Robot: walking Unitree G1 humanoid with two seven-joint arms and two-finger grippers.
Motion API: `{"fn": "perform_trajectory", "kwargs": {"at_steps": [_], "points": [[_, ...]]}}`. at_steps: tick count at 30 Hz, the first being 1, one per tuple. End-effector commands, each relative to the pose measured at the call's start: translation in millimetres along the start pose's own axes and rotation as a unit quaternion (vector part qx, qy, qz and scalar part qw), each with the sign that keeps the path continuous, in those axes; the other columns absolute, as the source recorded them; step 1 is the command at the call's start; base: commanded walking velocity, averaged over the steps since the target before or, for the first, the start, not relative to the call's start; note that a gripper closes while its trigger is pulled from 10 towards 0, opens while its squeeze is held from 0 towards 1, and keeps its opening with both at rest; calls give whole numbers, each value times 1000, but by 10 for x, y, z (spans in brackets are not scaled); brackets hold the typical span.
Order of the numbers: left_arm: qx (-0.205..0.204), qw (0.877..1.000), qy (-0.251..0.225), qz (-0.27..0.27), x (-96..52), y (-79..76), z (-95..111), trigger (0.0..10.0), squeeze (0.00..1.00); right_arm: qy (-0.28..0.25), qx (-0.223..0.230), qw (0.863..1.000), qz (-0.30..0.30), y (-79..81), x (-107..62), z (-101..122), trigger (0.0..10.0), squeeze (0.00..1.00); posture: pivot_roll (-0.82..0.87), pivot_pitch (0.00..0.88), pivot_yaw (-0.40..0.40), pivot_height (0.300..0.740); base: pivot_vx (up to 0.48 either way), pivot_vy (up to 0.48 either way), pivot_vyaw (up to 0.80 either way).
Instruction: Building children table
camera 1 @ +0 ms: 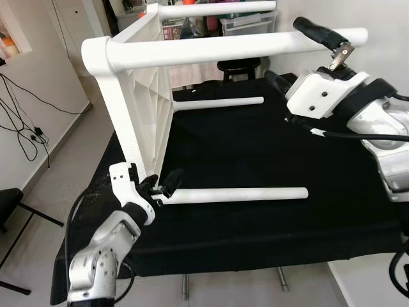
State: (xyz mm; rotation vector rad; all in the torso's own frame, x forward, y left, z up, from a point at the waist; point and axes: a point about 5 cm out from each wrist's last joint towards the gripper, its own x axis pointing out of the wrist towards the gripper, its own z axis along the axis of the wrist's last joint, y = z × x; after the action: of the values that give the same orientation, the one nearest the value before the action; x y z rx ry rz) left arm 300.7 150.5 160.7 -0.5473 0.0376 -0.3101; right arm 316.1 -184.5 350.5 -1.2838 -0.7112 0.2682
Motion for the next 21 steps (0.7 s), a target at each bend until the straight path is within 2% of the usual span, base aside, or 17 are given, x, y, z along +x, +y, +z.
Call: {"fn": "perform_trajectory", "kwargs": {"at_steps": [1, 12, 14, 16, 21], "points": [[2, 1000, -6, 12, 59, 101, 45, 10000, 0, 14, -11, 1000, 9, 10, 58, -13, 10000, 0, -156, 7, 47, 740, 0, 0, 0], [-9, 1000, -15, -5, 308, 109, 163, 10000, 0, 44, -18, 999, -15, -47, 121, -70, 10000, 0, -167, 22, 44, 740, 0, 0, 0], [-13, 1000, 11, -10, 395, 141, 101, 10000, 0, 33, -12, 999, -18, -35, 177, -12, 10000, 0, -169, 28, 43, 740, 0, 0, 0], [-12, 1000, 22, -11, 417, 149, 72, 10000, 0, 28, -10, 999, -17, -26, 193, 8, 10000, 0, -169, 29, 43, 740, 0, 0, 0], [24, 997, 64, 20, 497, 240, -39, 10000, 0, 21, -6, 1000, -16, -3, 234, 51, 10000, 0, -171, 39, 42, 740, 0, 0, 0]]}}
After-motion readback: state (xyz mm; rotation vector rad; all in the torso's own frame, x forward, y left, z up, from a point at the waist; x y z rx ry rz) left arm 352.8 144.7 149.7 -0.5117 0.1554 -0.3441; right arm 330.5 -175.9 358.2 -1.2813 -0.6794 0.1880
